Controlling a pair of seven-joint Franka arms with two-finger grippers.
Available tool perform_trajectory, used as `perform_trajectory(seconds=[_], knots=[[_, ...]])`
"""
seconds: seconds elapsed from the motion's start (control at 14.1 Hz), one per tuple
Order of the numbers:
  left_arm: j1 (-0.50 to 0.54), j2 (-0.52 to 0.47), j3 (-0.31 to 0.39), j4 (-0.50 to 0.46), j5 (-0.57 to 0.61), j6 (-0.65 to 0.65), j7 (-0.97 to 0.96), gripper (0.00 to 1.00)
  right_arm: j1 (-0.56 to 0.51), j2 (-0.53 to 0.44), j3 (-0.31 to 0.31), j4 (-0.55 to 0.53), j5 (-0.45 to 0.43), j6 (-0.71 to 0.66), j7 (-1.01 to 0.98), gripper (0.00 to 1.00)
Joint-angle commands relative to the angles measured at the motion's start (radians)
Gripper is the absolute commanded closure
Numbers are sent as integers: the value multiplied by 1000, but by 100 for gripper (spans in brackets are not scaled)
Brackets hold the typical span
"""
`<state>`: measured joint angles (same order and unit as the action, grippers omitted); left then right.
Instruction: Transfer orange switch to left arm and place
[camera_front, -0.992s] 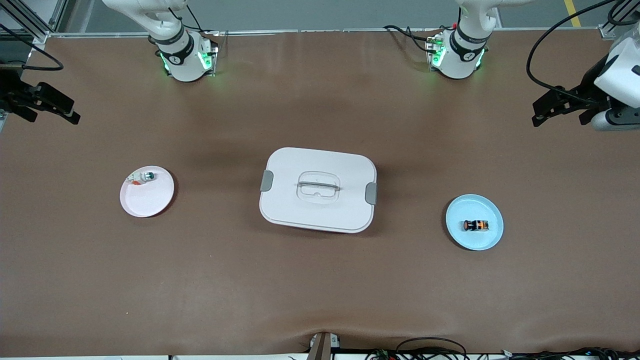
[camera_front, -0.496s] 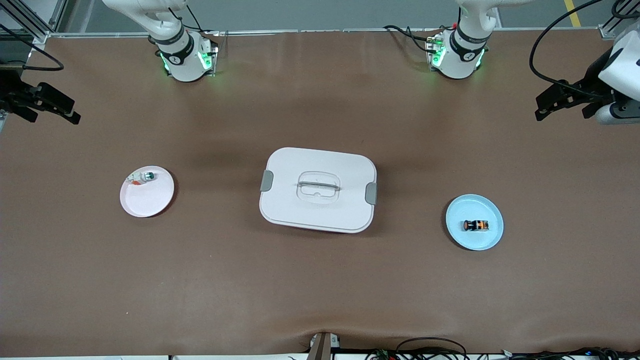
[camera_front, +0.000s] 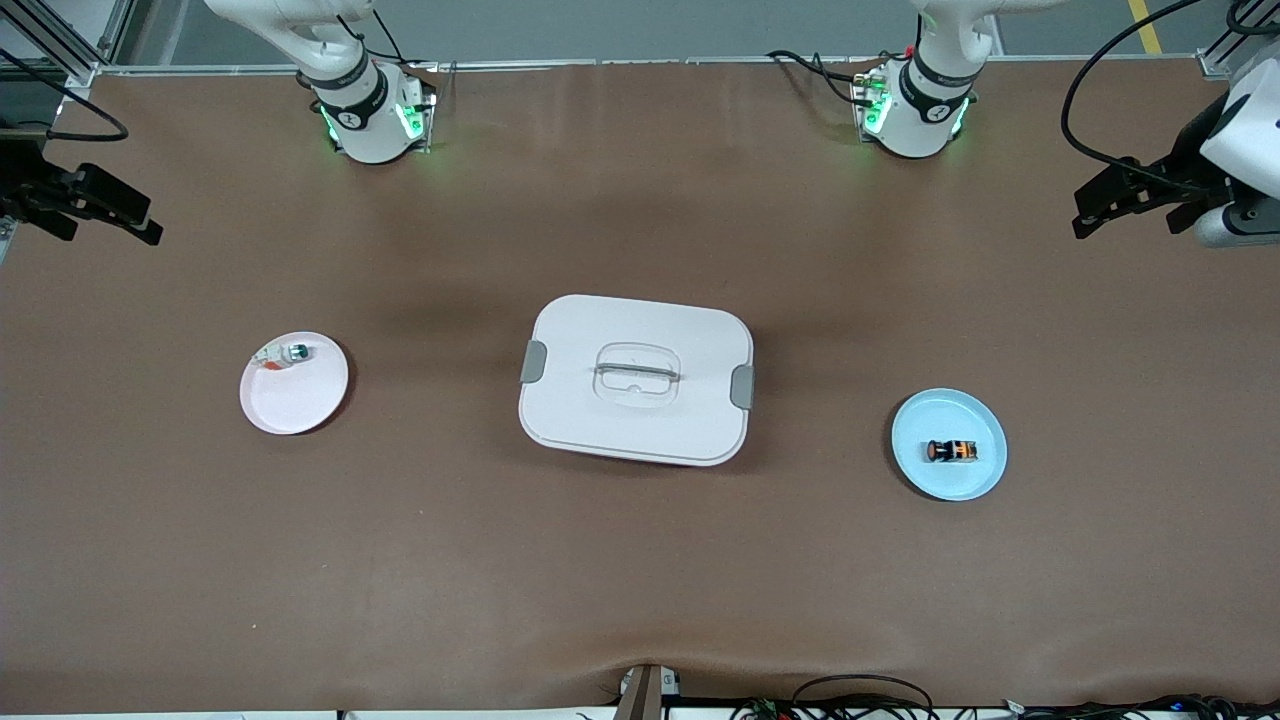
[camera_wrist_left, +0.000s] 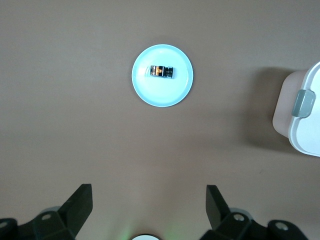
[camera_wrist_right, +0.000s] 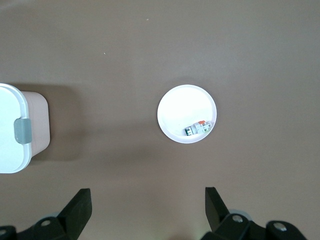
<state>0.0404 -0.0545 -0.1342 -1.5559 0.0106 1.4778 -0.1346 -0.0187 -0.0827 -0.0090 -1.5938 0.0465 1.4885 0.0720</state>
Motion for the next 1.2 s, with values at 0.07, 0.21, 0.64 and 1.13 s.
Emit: perform_trajectory(seconds=[0.07, 0.21, 0.64, 1.13], knots=[[-2, -25, 4, -13, 29, -5, 12, 0, -20, -23, 4, -23, 10, -11, -11, 0], [-2, -22, 4, -13, 29, -5, 12, 0, -18, -20, 4, -15, 10, -16, 0, 0], [-4, -13, 2, 4, 32, -5, 9, 0, -20, -15, 4, -8, 9, -30, 0, 0], [-4, -7, 4, 22, 31, -5, 6, 0, -23, -15, 4, -9, -2, -27, -11, 0]])
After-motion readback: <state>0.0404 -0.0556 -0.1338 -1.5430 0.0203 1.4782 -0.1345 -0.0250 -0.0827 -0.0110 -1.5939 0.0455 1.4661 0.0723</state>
